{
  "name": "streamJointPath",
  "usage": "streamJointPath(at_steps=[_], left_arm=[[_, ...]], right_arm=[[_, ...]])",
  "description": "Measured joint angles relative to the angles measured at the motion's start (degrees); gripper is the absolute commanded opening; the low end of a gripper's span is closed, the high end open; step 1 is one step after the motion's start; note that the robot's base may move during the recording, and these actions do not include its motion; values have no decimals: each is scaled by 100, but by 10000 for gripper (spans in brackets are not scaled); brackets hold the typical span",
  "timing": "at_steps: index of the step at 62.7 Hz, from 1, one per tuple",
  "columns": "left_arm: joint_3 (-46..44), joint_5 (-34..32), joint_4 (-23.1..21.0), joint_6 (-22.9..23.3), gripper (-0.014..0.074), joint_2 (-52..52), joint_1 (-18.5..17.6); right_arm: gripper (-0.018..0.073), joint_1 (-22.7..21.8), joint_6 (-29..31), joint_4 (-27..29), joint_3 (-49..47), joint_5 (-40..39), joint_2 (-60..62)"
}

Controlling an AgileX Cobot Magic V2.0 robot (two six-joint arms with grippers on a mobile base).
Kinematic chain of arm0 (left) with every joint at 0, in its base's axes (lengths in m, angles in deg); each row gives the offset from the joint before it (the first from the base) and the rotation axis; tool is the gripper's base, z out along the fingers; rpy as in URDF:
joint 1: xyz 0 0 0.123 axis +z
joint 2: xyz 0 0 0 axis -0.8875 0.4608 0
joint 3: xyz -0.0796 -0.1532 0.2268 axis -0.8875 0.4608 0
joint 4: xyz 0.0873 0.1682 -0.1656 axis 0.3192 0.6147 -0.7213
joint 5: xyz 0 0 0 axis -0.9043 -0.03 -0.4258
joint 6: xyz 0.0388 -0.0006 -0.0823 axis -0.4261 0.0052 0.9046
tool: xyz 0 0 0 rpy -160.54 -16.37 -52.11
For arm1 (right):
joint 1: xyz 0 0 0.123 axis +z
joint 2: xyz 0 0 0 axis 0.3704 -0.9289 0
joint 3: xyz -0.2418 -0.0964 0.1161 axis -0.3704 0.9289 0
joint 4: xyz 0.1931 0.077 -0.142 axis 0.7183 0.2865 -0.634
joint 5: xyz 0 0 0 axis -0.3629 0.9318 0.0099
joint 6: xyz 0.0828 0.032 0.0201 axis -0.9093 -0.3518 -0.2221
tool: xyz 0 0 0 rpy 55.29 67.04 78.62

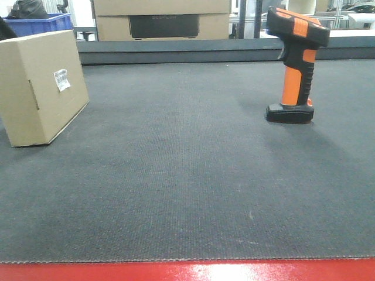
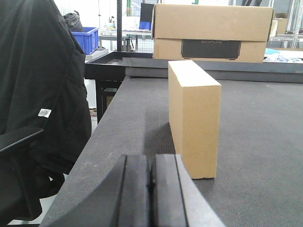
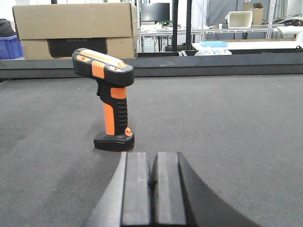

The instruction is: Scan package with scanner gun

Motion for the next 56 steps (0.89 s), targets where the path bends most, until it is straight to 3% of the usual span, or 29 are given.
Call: streamJointPath(at_steps=[56], left_arm=[[0, 0, 0, 0, -111, 0, 0]], right_arm=[[-165, 0, 0, 0, 0, 0, 0]])
